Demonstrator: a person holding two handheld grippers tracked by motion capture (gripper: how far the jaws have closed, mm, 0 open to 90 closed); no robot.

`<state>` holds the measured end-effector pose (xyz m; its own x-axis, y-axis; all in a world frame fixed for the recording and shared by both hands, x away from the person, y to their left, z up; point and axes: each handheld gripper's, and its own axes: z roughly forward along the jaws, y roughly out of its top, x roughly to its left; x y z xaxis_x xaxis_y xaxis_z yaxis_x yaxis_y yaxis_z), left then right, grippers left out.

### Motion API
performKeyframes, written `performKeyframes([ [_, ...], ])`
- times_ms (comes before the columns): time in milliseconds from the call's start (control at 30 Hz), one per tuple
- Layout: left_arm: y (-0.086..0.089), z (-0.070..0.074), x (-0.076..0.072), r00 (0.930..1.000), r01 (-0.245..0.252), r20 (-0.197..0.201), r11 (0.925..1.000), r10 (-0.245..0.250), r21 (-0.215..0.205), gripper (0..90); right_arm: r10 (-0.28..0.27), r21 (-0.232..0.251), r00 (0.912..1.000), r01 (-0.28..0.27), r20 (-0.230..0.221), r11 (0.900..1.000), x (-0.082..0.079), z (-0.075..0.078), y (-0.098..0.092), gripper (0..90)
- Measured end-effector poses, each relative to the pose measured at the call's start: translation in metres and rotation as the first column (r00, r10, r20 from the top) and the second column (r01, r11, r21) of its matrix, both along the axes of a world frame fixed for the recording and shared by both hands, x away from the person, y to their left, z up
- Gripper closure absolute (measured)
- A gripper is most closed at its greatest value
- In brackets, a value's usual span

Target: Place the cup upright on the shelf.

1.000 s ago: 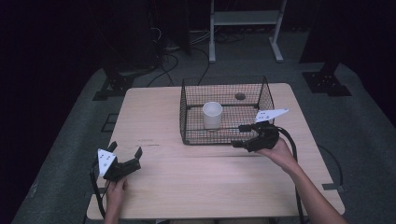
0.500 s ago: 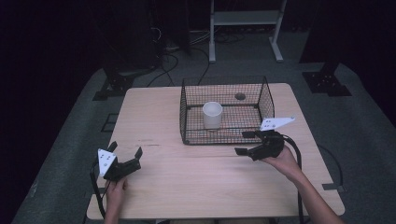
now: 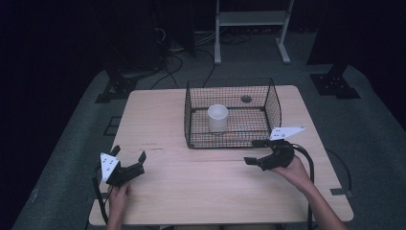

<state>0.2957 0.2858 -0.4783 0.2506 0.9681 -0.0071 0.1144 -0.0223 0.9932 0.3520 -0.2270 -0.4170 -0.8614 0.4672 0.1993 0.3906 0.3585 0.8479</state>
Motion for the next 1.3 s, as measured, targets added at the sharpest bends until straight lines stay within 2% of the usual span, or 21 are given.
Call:
performKeyframes([
  [167, 0.000, 0.000, 0.000, 1.0000, -0.001, 0.000, 1.0000, 0.001, 0.002, 0.0, -0.022, 0.007, 0.9996, 0.022, 0.018, 1.000, -0.006, -0.003, -0.007, 16.9],
  [233, 0.000, 0.000, 0.000, 1.0000, -0.001, 0.000, 1.0000, 0.001, 0.003, 0.0, -0.024, 0.008, 0.9997, 0.024, 0.005, 1.000, -0.008, -0.005, -0.009, 16.9],
  [400, 0.000, 0.000, 0.000, 1.0000, -0.001, 0.000, 1.0000, 0.001, 0.004, 0.0, -0.043, 0.010, 0.9987, 0.043, 0.026, 0.999, -0.014, -0.008, -0.014, 16.9],
  [533, -0.001, 0.000, 0.000, 1.0000, 0.000, 0.002, 1.0000, 0.000, 0.004, 0.0, -0.056, 0.005, 0.9982, 0.056, 0.021, 0.998, -0.018, -0.013, -0.019, 16.9],
  [733, -0.001, 0.000, 0.000, 1.0000, 0.000, 0.002, 1.0000, 0.000, 0.005, 0.0, -0.092, 0.030, 0.9955, 0.091, 0.023, 0.995, -0.025, -0.021, -0.031, 16.9],
  [867, -0.001, 0.000, 0.000, 1.0000, -0.001, 0.001, 1.0000, 0.001, 0.010, 0.0, -0.119, 0.032, 0.9922, 0.118, 0.038, 0.993, -0.032, -0.025, -0.039, 17.0],
  [933, -0.001, 0.000, 0.000, 1.0000, -0.001, 0.001, 0.9999, 0.001, 0.012, 0.0, -0.125, 0.051, 0.9914, 0.123, 0.038, 0.991, -0.035, -0.026, -0.042, 17.0],
  [1000, -0.001, 0.000, -0.001, 1.0000, -0.001, 0.001, 0.9999, 0.001, 0.012, 0.0, -0.135, 0.040, 0.9899, 0.134, 0.043, 0.990, -0.037, -0.028, -0.045, 16.9],
  [1200, -0.002, 0.000, 0.000, 1.0000, -0.001, 0.003, 0.9999, 0.000, 0.014, 0.0, -0.162, 0.072, 0.9858, 0.158, 0.047, 0.985, -0.048, -0.035, -0.053, 16.9],
  [1300, -0.002, 0.000, 0.000, 1.0000, -0.001, 0.003, 0.9999, 0.001, 0.013, 0.0, -0.181, 0.064, 0.9813, 0.176, 0.067, 0.982, -0.054, -0.040, -0.056, 16.9],
])
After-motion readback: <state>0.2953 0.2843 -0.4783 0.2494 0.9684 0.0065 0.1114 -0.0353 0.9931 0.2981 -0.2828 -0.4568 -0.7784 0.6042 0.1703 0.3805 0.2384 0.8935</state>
